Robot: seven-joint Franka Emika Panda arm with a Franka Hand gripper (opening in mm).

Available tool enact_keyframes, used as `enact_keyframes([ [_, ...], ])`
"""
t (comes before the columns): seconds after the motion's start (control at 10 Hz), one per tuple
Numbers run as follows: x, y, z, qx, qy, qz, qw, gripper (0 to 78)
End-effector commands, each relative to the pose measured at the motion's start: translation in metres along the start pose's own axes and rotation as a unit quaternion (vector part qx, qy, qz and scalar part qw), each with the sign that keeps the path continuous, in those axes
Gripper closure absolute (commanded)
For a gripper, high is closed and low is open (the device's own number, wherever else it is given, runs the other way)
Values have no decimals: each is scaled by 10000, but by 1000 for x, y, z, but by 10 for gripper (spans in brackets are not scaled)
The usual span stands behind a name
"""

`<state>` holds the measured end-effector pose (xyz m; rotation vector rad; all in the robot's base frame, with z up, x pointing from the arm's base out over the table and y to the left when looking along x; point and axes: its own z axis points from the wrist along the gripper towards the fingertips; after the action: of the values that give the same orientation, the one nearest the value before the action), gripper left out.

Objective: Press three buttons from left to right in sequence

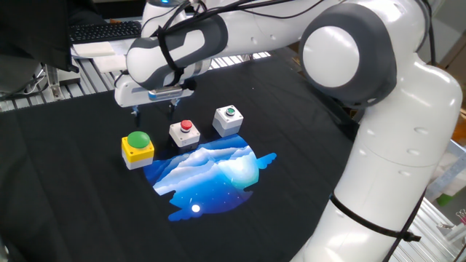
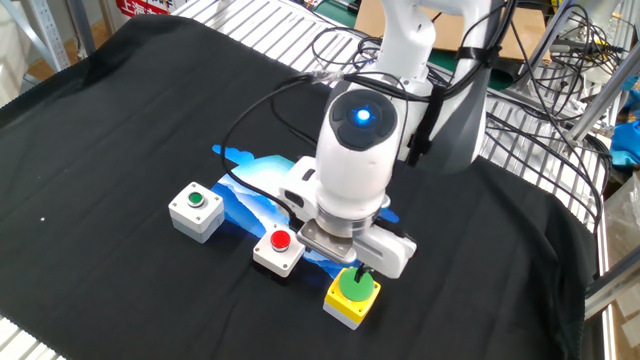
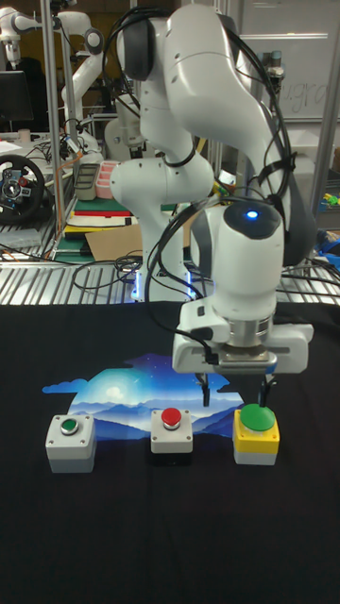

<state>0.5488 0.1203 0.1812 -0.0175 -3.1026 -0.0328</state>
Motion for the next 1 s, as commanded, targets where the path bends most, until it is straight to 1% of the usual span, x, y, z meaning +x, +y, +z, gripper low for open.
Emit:
enact_keyframes([
  [0.1, 0, 1, -2, 123, 75, 128, 9998, 1],
  [0.2, 0, 1, -2, 244, 241, 79, 9994, 1],
  [0.3, 0, 1, -2, 272, 413, 8, 9988, 1],
  [0.4, 0, 1, -2, 261, 576, -89, 9980, 1],
  [0.5, 0, 1, -2, 246, 647, -173, 9975, 1],
  [0.6, 0, 1, -2, 261, 672, -233, 9971, 1],
  [0.7, -7, 2, 7, 294, 661, -271, 9970, 1],
  [0.8, -11, 3, 14, 289, 647, -279, 9971, 1],
  [0.9, -20, 9, 30, 269, 586, -289, 9975, 1],
  [1.0, -21, 11, 35, 267, 563, -270, 9977, 1],
])
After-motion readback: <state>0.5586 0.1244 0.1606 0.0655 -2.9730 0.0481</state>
